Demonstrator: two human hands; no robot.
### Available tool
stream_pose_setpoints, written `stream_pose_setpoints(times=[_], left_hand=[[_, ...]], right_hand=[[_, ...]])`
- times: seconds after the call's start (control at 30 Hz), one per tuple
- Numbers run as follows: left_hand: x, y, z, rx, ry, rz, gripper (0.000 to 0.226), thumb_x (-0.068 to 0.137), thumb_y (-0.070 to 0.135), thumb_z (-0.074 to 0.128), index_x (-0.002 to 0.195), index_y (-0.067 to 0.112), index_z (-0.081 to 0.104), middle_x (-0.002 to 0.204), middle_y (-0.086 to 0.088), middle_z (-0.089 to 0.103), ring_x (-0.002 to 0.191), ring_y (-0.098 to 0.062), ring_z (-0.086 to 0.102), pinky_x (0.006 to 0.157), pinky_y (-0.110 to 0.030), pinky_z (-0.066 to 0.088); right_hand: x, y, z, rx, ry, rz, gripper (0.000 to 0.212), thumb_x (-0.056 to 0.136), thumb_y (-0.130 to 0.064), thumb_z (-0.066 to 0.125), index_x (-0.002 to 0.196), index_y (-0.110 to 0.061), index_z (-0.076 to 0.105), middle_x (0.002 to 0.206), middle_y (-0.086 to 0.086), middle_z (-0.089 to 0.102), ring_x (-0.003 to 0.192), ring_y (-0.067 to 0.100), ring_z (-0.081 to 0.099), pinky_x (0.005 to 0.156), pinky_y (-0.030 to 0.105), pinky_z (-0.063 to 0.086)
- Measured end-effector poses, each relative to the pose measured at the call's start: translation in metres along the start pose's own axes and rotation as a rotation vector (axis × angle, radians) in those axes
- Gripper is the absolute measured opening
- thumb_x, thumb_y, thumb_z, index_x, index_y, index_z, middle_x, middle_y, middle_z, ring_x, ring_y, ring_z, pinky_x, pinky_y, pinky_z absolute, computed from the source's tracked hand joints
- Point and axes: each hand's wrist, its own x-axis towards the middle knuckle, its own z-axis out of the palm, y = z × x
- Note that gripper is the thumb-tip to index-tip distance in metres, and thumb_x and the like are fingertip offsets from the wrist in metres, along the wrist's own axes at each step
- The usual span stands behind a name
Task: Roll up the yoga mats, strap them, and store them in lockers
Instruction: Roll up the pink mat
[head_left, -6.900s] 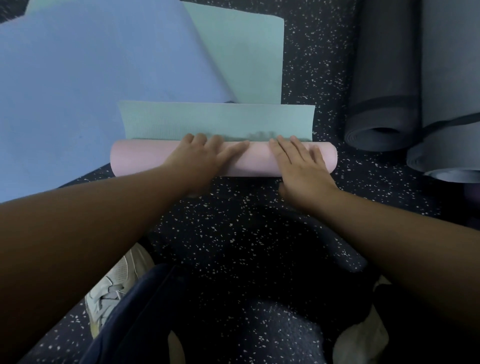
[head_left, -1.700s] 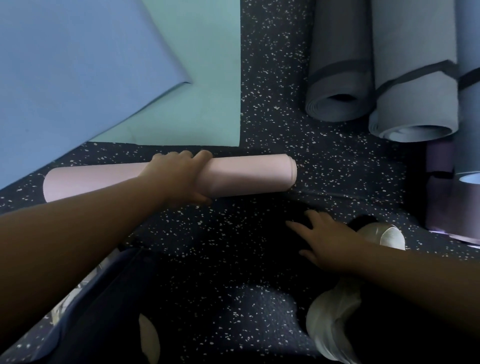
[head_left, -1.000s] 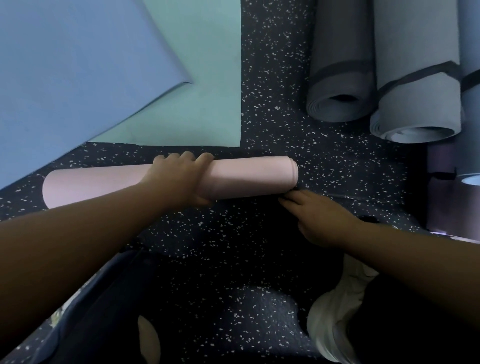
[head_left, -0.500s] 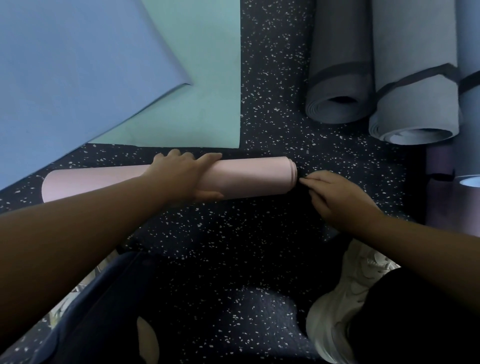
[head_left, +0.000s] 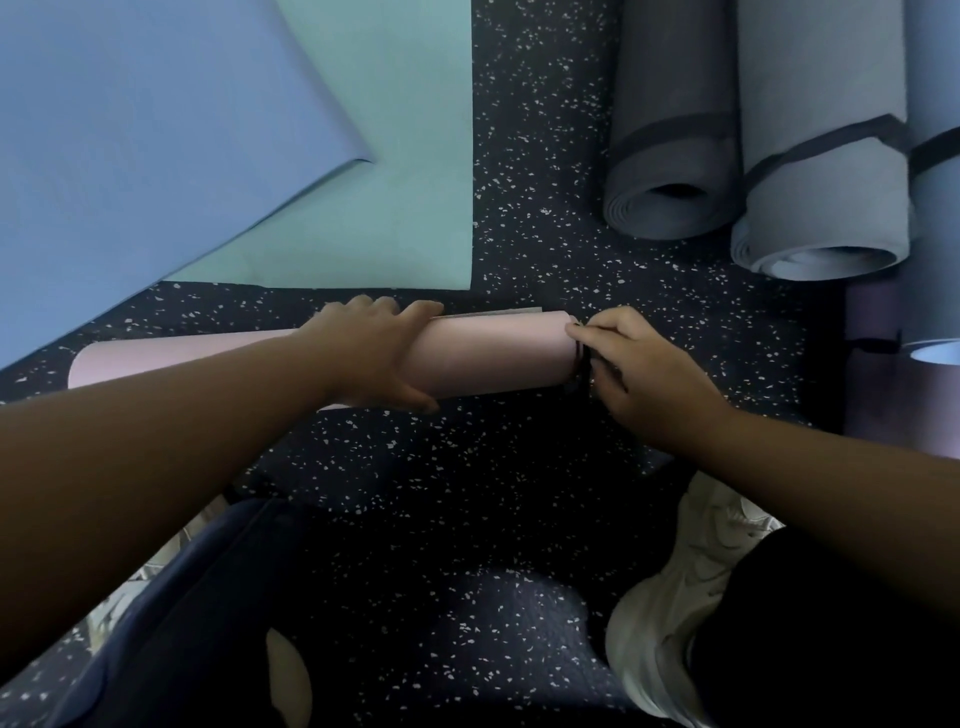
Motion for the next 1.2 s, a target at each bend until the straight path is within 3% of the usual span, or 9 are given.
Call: stream_pose_setpoints(times=[0.33,0.6,0.83,0.93,1.03,1.2], left_hand=[[0.000,0.013,-0.001,0.085,0.036,0.010,0.107,0.070,0.074,0.059,0.151,0.033,0.003,0.137,-0.006,0.043,0.122,-0.028,0.043,0.097,-0.044,0.037],[-0.016,0.027,0.001,0.105,0.074,0.112,0.089,0.078,0.069,0.054,0.148,0.035,0.011,0.128,-0.005,0.043,0.118,-0.027,0.044,0.095,-0.042,0.039],[-0.057,0.001,-0.063,0.161,0.184,0.040,0.089,0.081,0.067,0.051,0.150,0.032,0.007,0.133,-0.007,0.042,0.122,-0.026,0.042,0.096,-0.039,0.037],[-0.088,-0.010,-0.101,0.126,0.218,-0.027,0.094,0.078,0.068,0.056,0.150,0.030,0.009,0.135,-0.008,0.040,0.126,-0.028,0.039,0.098,-0.040,0.035],[-0.126,-0.014,-0.141,0.129,0.263,-0.097,0.101,0.077,0.067,0.060,0.151,0.024,0.007,0.140,-0.008,0.038,0.130,-0.029,0.037,0.099,-0.044,0.036],[-0.193,-0.001,-0.200,0.145,0.400,-0.132,0.086,0.069,0.067,0.067,0.140,0.032,0.032,0.121,-0.003,0.047,0.114,-0.027,0.045,0.090,-0.042,0.040]], right_hand=[[0.003,-0.002,0.001,-0.028,-0.088,0.095,0.052,0.092,-0.009,0.045,0.143,-0.020,0.041,0.137,-0.006,0.039,0.107,0.022,0.053,0.087,0.031,0.041],[0.010,-0.008,-0.017,-0.091,-0.135,0.082,0.034,0.093,-0.011,0.043,0.120,-0.026,0.059,0.121,-0.003,0.052,0.105,0.024,0.055,0.090,0.037,0.042],[0.024,-0.062,-0.079,-0.151,0.091,-0.102,0.023,0.088,-0.005,0.055,0.103,-0.013,0.068,0.107,0.006,0.061,0.102,0.027,0.056,0.087,0.036,0.042],[0.023,-0.100,-0.115,-0.210,0.224,-0.197,0.023,0.087,-0.004,0.058,0.099,-0.017,0.074,0.094,0.005,0.050,0.094,0.026,0.050,0.080,0.039,0.045],[0.008,-0.143,-0.154,-0.223,0.264,-0.167,0.026,0.093,-0.010,0.052,0.106,-0.021,0.071,0.092,-0.003,0.042,0.085,0.019,0.048,0.072,0.030,0.039],[-0.047,-0.203,-0.194,-0.186,0.425,-0.241,0.024,0.092,-0.011,0.051,0.103,-0.021,0.069,0.092,0.004,0.063,0.085,0.029,0.060,0.071,0.039,0.046]])
